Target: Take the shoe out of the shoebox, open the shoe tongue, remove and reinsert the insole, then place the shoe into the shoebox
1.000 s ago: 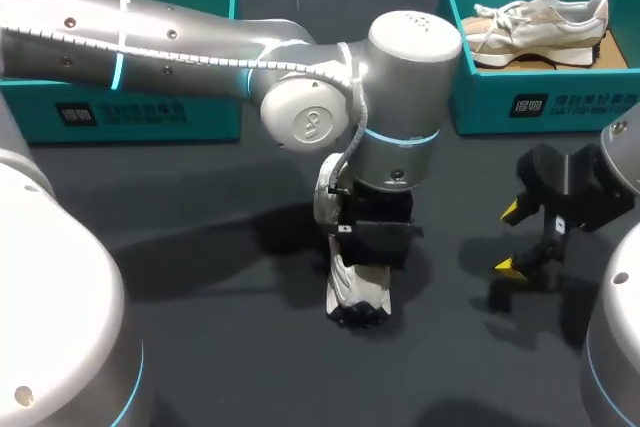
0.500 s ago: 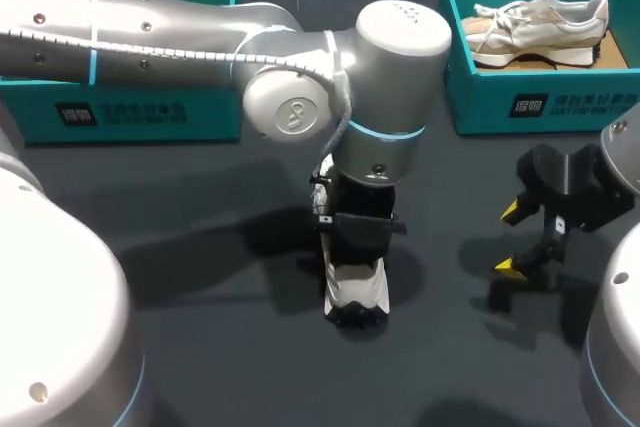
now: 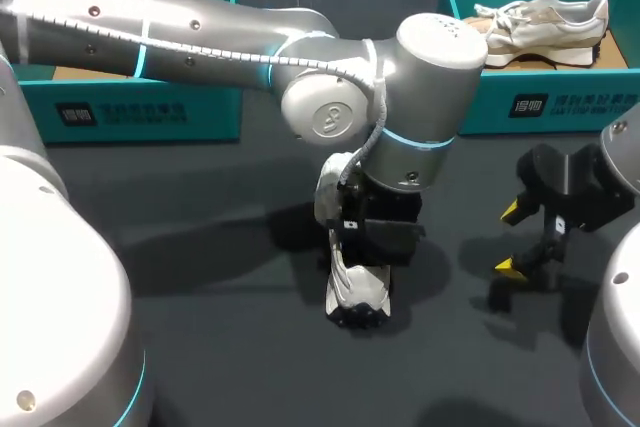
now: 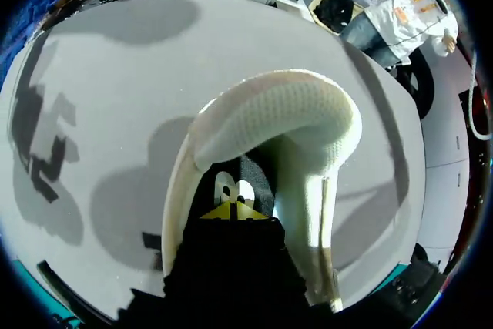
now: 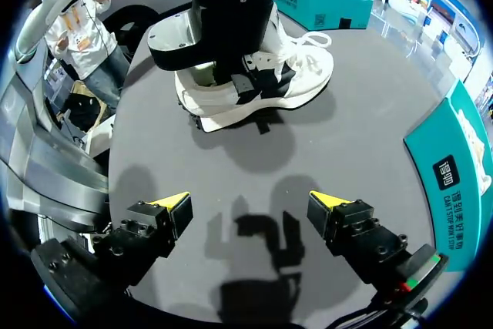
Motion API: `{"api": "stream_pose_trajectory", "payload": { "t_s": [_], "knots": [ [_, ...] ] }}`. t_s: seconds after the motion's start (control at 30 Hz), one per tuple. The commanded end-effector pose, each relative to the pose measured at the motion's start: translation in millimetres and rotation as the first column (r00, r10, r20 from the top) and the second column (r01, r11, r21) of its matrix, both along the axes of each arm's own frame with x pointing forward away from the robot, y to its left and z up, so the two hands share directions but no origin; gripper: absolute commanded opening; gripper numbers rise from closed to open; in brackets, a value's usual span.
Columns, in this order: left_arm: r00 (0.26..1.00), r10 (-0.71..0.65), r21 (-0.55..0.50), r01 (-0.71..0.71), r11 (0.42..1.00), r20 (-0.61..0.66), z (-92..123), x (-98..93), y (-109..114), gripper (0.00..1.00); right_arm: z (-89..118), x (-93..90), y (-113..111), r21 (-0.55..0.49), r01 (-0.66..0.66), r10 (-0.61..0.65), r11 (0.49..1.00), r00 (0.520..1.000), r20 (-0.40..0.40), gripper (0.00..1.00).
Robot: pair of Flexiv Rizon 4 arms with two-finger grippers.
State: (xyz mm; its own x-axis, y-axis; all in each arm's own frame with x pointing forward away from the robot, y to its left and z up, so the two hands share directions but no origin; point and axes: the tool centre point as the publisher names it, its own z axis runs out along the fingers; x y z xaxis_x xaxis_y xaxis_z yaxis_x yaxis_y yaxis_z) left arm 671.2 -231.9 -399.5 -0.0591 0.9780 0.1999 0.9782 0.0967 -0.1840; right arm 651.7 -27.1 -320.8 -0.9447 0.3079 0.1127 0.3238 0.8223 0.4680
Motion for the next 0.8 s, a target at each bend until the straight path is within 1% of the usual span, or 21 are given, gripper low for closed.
{"api": "stream_pose_trajectory", "payload": {
  "t_s": [0.03, 0.13, 0.23, 0.4, 0.57, 0.67, 0.8],
  "knots": [
    [0.999, 0.008, -0.089, -0.005, 0.996, 0.036, 17, -0.7, 7, 0.0, 0, -2.6, 0, -0.002, 0.001, -0.001, 1.0, 1.0, 0.004, 1.0],
    [0.997, 0.018, -0.132, -0.008, 0.991, 0.071, 34, 0.0, 7, 0.0, 0, -2.6, 0, -0.002, 0.001, -0.001, 1.0, 1.0, 0.004, 1.0],
    [0.995, 0.03, -0.162, -0.013, 0.987, 0.099, 45, 1.2, 5, 0.0, 0, -2.6, 0, -0.002, 0.001, -0.001, 1.0, 1.0, 0.004, 1.0],
    [0.985, 0.07, -0.198, -0.038, 0.979, 0.156, 55, 6.0, 5, 0.0, 0, -2.6, 0, -0.002, 0.001, -0.001, 1.0, 1.0, 0.004, 1.0],
    [0.972, 0.107, -0.217, -0.061, 0.974, 0.21, 62, 18.6, 6, 0.0, 0, -2.6, 0, -0.002, 0.001, -0.001, 1.0, 1.0, 0.004, 1.0],
    [0.967, 0.122, -0.219, -0.072, 0.973, 0.224, 65, 26.3, 7, 0.0, 0, -2.6, 0, -0.002, 0.001, -0.001, 1.0, 1.0, 0.004, 1.0],
    [0.963, 0.123, -0.206, -0.073, 0.976, 0.241, 68, 31.9, 9, 0.0, 0, -2.6, 0, -0.002, 0.001, -0.001, 1.0, 1.0, 0.004, 1.0]
  ]
}}
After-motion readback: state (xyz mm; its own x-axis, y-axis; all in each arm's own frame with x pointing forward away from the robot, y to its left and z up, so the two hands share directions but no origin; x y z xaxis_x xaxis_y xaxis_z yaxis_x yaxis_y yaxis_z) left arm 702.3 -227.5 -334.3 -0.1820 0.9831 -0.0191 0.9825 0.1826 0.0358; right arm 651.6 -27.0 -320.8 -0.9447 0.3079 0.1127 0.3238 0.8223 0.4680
